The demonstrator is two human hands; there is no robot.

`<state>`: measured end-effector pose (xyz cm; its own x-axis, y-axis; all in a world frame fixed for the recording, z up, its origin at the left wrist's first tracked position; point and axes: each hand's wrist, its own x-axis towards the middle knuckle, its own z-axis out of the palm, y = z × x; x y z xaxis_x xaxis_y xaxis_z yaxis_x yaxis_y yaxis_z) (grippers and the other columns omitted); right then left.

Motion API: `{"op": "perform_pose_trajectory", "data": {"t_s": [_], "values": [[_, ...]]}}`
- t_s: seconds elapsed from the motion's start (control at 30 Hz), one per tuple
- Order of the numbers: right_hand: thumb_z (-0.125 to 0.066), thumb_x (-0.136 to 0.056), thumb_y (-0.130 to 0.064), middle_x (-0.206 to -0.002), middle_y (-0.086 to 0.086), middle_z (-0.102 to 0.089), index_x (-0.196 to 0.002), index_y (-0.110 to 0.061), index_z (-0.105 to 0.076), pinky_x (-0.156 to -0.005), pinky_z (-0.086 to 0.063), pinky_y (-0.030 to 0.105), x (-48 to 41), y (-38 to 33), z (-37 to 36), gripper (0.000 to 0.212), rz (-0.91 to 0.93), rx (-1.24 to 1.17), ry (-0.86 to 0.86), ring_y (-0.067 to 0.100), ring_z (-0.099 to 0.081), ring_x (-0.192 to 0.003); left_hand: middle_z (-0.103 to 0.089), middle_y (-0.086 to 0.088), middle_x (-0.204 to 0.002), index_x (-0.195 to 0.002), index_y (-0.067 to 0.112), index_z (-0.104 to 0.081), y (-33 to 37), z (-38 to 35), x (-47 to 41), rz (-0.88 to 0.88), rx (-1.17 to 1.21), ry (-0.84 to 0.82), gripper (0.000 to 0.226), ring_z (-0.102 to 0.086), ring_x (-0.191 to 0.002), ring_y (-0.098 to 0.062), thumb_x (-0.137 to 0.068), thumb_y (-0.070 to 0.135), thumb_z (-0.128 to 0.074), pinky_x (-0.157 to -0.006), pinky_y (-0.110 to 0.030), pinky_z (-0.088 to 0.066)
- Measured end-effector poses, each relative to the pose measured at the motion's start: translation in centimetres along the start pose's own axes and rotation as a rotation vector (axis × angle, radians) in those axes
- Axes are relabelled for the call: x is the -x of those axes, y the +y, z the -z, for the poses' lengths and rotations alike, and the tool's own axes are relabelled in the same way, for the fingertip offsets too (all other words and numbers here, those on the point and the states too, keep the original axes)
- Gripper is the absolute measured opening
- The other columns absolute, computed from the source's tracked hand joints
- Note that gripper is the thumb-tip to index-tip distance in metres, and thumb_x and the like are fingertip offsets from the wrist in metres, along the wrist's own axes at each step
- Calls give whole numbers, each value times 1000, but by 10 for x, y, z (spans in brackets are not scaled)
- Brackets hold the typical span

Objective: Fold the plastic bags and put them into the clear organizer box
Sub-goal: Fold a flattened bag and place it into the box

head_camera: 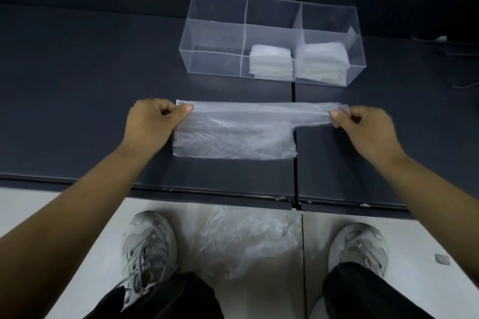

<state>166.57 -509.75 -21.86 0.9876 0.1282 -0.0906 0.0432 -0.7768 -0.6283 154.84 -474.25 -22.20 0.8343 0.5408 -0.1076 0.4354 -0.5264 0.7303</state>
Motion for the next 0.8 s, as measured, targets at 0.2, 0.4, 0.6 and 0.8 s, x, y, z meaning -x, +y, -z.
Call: {"op": "perform_pose_trajectory", "data": {"t_s": [0.2,0.4,0.6,0.8], "values": [[-63,-88,-40,-66,0,-60,-74,-11,-62,-57,-38,27,-7,-4,-7,32,11,113,68,16,-54,-62,-67,-2,-72,-73,16,-68,5,-8,5,-47,-209,74,35,-61,-66,-21,-87,47,-63,-61,-32,-47],[-61,-89,-41,-70,5,-60,-76,-10,-60,-61,-41,30,-11,-5,-9,33,-2,191,56,24,-56,-69,-59,-18,-122,-117,2,-63,27,-20,33,-633,-354,204,34,-54,-112,-33,-96,20,-43,-103,-38,-36],[-61,-90,-36,-77,4,-58,-82,-11,-58,-63,-39,31,-9,-13,-8,27,-54,206,55,29,-59,-80,3,-1,-161,-153,16,-1,9,-57,54,-486,-706,-251,65,8,-148,-18,-98,49,-13,-120,-40,7],[-60,-83,-7,-132,19,-50,-127,-5,-54,-102,-36,46,29,-78,-44,44,474,314,157,36,-46,-120,16,2,-157,-152,21,7,6,-61,53,-487,-821,-244,80,14,-147,-20,-87,68,5,-119,-46,8]]}}
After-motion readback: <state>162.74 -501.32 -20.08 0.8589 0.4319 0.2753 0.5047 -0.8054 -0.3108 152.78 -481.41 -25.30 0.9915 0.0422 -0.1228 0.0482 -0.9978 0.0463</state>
